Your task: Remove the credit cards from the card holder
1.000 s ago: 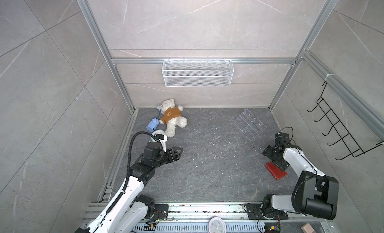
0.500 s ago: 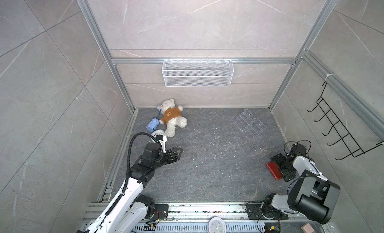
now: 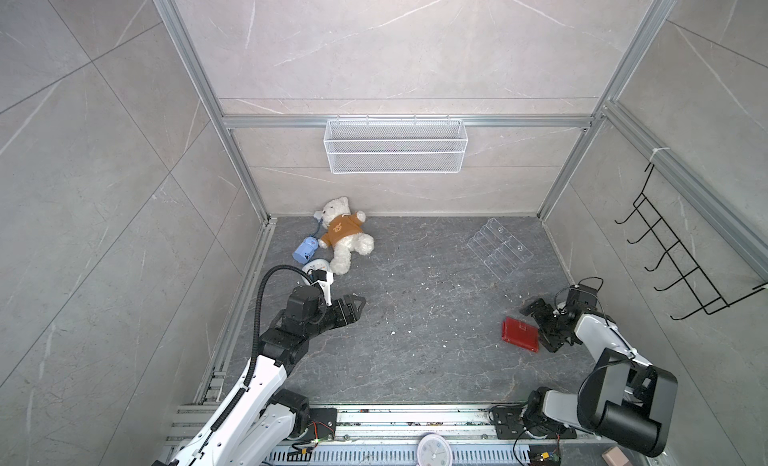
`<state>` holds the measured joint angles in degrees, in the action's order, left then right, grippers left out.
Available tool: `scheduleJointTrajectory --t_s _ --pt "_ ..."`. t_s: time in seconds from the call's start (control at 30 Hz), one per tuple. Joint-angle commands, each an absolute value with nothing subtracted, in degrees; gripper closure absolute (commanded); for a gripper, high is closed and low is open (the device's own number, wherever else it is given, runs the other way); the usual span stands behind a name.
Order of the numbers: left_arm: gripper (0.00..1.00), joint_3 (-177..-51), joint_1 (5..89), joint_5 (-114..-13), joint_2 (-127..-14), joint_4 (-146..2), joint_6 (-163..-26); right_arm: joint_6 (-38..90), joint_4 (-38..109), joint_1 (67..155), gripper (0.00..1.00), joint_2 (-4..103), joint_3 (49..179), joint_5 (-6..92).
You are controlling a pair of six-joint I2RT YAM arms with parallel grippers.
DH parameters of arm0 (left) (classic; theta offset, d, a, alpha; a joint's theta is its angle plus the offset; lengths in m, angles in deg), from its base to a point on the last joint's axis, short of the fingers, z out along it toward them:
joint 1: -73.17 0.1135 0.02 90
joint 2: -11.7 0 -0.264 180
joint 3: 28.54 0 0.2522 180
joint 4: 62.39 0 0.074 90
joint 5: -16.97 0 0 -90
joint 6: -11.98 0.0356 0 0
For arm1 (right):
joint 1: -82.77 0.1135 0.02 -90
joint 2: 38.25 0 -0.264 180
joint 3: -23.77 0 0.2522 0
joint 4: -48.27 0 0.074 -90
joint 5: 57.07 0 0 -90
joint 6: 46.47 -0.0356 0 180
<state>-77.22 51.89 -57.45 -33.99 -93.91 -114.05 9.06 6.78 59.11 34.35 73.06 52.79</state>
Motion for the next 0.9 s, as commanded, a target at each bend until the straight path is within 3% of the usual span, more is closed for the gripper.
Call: scheduleJointTrajectory --t_s 0.0,0.33,0.47,0.6,0.87 --pt "0.18 -76.85 51.7 -56.85 -33.47 -92.14 -114.4 3.48 5.63 63.91 0.05 30.13 71.55 55.97" --pt "0.18 -75.01 51.68 -56.14 -33.08 -89.99 -115.8 5.46 -8.66 68.51 0.03 16.31 75.35 54.53" --pt "0.18 -74.65 51.71 -55.43 -33.21 -88.98 -116.42 3.39 -9.82 68.85 0.04 12.69 72.03 61.25" --pt "0.18 -74.43 51.64 -55.33 -33.04 -88.79 -116.44 0.78 -11.59 69.67 0.07 7.95 69.3 61.94" --pt "0.18 -74.02 51.64 -55.1 -32.95 -88.47 -116.73 -2.99 -7.26 69.65 0.15 8.97 63.19 63.06"
